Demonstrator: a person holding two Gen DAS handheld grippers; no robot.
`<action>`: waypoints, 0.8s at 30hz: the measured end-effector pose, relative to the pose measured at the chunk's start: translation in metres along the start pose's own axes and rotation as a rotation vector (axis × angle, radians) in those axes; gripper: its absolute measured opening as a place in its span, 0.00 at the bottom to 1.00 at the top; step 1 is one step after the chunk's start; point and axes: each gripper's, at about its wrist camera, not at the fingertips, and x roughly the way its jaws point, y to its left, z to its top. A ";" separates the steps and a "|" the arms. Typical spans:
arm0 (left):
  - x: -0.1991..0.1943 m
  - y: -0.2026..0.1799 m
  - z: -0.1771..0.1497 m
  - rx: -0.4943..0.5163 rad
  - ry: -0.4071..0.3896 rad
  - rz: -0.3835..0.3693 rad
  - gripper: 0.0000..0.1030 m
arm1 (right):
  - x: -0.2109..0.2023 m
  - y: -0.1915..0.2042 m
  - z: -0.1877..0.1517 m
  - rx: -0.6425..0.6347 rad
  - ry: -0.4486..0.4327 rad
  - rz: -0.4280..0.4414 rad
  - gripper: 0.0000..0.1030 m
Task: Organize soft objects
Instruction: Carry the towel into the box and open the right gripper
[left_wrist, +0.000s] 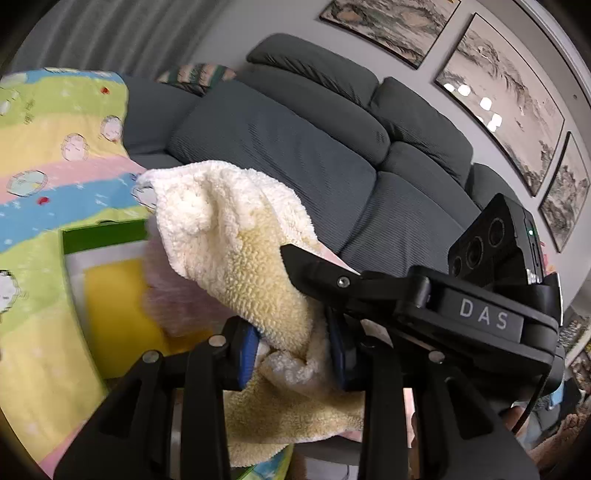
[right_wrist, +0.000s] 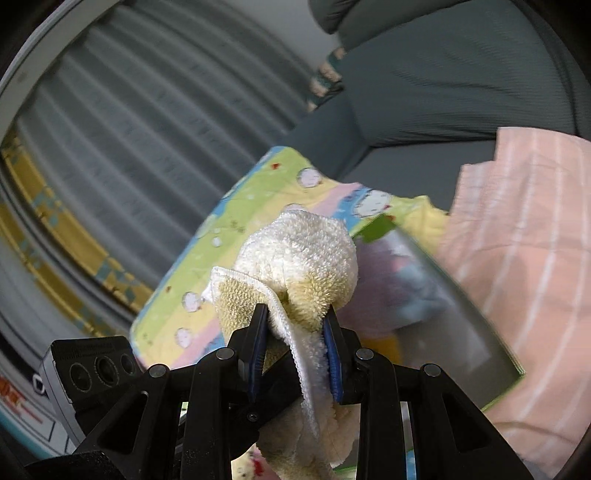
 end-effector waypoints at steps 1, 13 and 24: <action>0.007 -0.001 0.000 -0.001 0.011 -0.018 0.31 | -0.002 -0.004 0.002 0.005 -0.007 -0.020 0.29; 0.049 0.016 -0.011 -0.111 0.172 0.039 0.31 | 0.031 -0.048 0.002 0.051 0.099 -0.199 0.29; 0.073 0.040 -0.028 -0.244 0.339 0.250 0.31 | 0.057 -0.064 -0.003 0.076 0.190 -0.294 0.29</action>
